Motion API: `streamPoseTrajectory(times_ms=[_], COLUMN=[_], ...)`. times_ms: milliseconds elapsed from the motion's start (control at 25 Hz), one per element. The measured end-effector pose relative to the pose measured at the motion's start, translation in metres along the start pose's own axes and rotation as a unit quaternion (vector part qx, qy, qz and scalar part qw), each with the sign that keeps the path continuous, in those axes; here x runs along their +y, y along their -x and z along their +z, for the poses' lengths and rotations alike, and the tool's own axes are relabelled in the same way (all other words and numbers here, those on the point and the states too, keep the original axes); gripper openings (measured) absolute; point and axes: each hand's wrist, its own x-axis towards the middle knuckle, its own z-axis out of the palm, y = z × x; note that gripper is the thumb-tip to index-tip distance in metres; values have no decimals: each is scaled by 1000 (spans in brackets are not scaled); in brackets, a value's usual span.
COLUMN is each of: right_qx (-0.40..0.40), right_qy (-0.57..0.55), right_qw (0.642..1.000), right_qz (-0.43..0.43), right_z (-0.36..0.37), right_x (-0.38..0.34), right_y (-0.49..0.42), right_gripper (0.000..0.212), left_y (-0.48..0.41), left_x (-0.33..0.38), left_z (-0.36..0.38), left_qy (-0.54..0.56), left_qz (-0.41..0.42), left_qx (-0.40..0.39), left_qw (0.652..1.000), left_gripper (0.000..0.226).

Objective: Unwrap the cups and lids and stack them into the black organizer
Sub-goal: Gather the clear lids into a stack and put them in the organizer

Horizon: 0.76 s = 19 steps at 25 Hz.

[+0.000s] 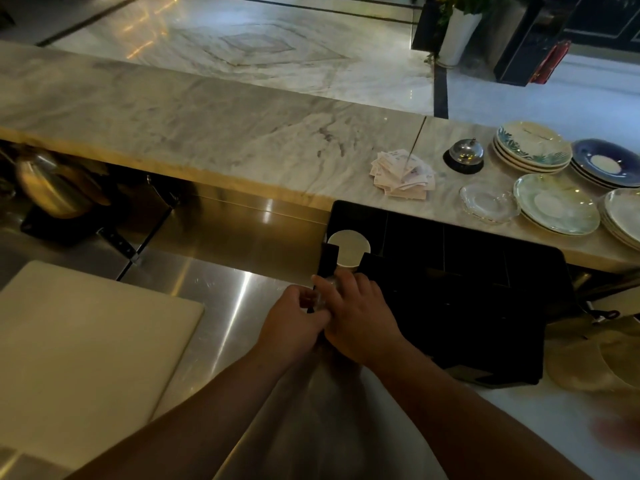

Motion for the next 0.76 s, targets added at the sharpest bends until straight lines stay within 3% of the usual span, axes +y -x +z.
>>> streamPoseTrajectory(times_ms=[480,760], right_qx=[-38,-86], right_qy=[12,1], right_qw=[999,996], right_qz=[-8,-12], right_z=[18,20], right_x=[8,7], right_y=[-5,2], right_gripper=[74,90], left_y=[-20,-31], left_x=[-9,-13], left_z=[11,22], left_qy=[-137,-180], left_qz=[35,43], left_qx=[44,69], left_qw=[989,980], left_gripper=[36,32])
